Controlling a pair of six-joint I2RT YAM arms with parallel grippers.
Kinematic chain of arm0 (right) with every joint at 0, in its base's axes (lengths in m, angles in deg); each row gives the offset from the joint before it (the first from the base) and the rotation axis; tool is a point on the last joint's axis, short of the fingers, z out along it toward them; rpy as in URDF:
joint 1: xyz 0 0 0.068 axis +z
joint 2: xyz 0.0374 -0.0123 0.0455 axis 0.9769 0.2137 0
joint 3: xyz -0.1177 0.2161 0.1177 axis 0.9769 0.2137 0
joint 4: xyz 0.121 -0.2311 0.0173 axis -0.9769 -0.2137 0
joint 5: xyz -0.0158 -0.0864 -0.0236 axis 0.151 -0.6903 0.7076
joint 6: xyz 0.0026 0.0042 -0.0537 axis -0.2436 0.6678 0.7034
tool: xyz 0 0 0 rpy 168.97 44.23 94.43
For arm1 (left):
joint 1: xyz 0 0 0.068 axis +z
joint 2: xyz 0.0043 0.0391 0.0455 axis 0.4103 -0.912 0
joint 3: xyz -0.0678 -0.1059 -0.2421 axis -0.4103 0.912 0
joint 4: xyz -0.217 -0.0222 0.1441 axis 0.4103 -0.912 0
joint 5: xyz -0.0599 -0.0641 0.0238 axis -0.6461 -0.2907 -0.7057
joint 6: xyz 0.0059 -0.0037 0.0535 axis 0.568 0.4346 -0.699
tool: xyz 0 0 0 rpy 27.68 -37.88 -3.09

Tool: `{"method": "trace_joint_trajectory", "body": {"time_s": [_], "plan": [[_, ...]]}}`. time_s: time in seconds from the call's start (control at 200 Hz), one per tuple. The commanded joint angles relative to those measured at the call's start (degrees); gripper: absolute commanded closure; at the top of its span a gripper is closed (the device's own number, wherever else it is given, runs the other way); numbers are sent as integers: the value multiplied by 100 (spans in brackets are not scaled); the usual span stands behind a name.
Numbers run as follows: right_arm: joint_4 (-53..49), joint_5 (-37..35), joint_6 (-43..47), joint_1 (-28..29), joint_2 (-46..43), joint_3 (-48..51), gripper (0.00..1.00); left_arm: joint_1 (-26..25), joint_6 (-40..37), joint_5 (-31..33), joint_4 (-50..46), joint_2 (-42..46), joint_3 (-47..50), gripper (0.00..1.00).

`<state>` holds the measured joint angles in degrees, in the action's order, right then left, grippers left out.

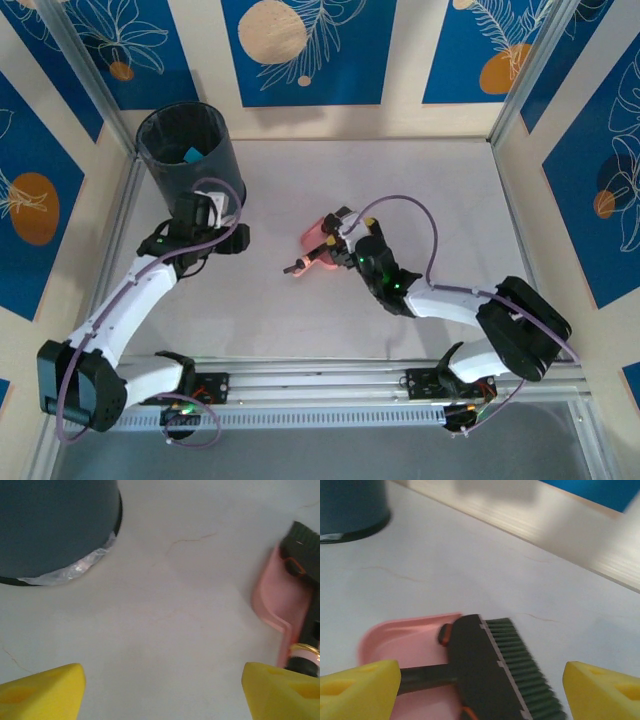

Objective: Sweep away the paper scraps from the table

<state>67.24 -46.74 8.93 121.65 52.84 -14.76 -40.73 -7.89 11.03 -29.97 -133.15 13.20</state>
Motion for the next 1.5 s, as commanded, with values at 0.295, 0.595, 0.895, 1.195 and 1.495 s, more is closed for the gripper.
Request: {"method": "trace_joint_trajectory", "body": {"time_s": [0.295,0.595,0.895,1.195,1.495], "plan": [[-1289,-543,-549,-1454,-1026,102,14,78,-919,1776,2650,-418,914,14],[-1213,488,-808,-2857,-1114,307,14,111,-1896,2409,3990,-801,1416,12],[-465,1309,-984,-3664,-715,580,14,383,-1992,2226,4940,-1295,1759,6],[655,1748,-826,-3832,-170,831,15,761,-2010,919,6422,-1753,2388,5],[1327,2296,-895,-4004,68,1039,14,1250,-1682,13,7079,-1938,2687,4]]}}
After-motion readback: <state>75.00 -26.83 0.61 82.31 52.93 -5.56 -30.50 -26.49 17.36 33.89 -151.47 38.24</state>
